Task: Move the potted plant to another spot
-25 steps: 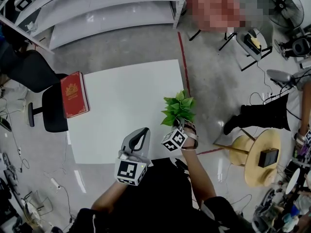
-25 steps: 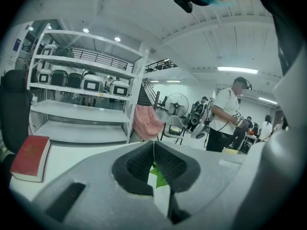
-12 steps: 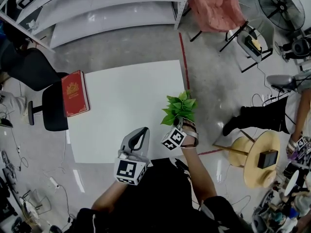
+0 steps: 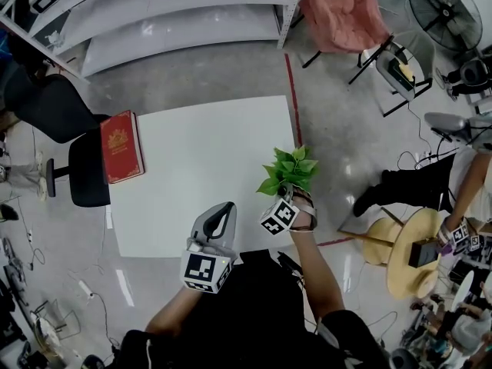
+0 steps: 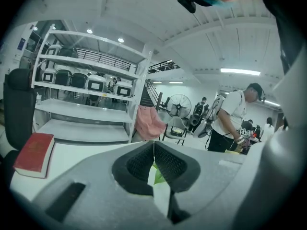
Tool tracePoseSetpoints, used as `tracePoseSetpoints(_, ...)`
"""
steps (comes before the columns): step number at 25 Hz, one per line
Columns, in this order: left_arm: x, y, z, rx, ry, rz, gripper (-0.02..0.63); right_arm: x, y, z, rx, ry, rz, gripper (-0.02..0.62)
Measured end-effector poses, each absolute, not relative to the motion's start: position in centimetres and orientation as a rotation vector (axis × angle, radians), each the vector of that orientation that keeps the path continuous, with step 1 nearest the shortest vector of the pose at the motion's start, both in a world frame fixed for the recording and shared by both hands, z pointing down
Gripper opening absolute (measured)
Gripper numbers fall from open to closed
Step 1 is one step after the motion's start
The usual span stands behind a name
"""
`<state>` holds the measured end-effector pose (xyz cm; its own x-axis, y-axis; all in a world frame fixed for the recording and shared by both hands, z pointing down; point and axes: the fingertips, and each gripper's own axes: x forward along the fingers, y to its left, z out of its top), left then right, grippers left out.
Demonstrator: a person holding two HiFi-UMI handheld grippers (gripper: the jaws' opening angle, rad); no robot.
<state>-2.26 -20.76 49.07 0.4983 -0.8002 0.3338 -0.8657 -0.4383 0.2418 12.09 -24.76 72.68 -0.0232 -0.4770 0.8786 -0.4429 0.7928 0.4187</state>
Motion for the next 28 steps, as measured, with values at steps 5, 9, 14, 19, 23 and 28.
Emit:
tracePoseSetpoints(5,-2.9,-20.1,49.1,2.383,-1.377,0.229,0.018,11.6,-24.1,72.5,0.761,-1.645,-0.022,0.015)
tracePoseSetpoints(9,-3.4,-19.6,48.9,2.386,-1.37,0.216,0.018,11.2,-23.3,72.1,0.776,-1.645,-0.02,0.015)
tracePoseSetpoints(14,-4.2,-19.0,48.5,2.404,-1.351,0.2,0.018,10.7,-22.3,71.2,0.805,-1.637,-0.01,0.015)
tracePoseSetpoints(19,-4.6,-18.1,48.1,2.436,-1.311,0.193,0.018,10.3,-20.6,70.2,0.838,-1.63,0.009,0.015)
tracePoseSetpoints(23,-4.9,-17.4,48.0,2.472,-1.257,0.183,0.018,10.1,-19.1,69.6,0.875,-1.607,0.019,0.015)
tracePoseSetpoints(28,-5.2,-16.6,47.7,2.507,-1.201,0.164,0.018,10.0,-17.1,69.2,0.919,-1.587,0.044,0.015)
